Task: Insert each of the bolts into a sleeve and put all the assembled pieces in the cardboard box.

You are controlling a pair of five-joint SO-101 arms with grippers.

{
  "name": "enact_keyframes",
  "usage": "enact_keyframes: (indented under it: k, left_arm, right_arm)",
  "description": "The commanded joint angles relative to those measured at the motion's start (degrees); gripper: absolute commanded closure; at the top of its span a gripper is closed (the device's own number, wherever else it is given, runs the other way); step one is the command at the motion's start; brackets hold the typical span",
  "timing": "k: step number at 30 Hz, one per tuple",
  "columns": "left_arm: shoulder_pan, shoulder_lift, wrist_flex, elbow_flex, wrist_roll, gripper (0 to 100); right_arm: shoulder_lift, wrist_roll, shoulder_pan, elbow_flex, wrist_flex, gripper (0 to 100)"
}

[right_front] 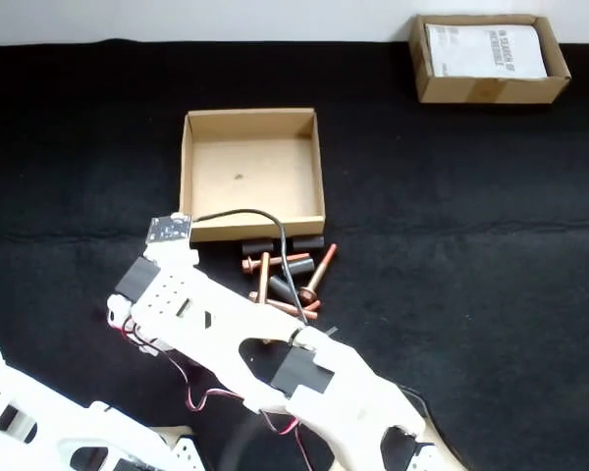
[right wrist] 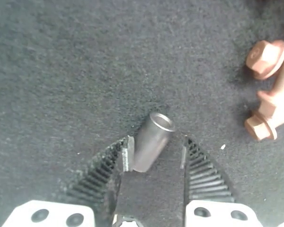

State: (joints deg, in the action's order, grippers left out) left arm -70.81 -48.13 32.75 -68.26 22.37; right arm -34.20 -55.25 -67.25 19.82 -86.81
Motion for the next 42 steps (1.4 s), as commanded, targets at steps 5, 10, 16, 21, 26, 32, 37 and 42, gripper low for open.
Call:
enact_keyframes:
  k: [5, 10, 16, 21, 26, 32, 37, 42]
  left_arm:
    - [0.92, 0.04, -0.88, 0.40, 0.35, 99]
    - [0.92, 0.04, -0.88, 0.40, 0.35, 99]
    - [1.01, 0.04, -0.88, 0.31, 0.35, 99]
    - [1.01, 0.04, -0.88, 0.31, 0.18, 99]
    - [0.84, 0.04, -0.88, 0.22, 0.09, 99]
    - [1.10, 0.04, -0.53, 0.22, 0.00, 99]
    - [2.68, -0.22, -0.44, -1.36, -1.93, 99]
    - [6.81, -0.22, -0.44, -2.59, -7.03, 99]
  right_arm:
    - [-5.67, -0.70, 0.57, 2.51, -2.59, 84.4]
    - [-9.10, -0.53, 0.40, 4.62, -3.91, 87.4]
    - [-9.36, 8.18, -0.84, 15.60, -8.48, 98.7]
    - [-9.27, 8.79, -1.01, 18.15, -10.51, 99.1]
    - [-8.13, 13.80, -1.01, 22.99, -13.76, 99.1]
    - [-3.47, 13.89, 0.66, 31.87, -14.11, 99.1]
    - [2.24, 14.59, 5.49, 39.52, -14.02, 99.1]
    - [4.53, 17.67, 13.14, 50.51, -14.02, 99.1]
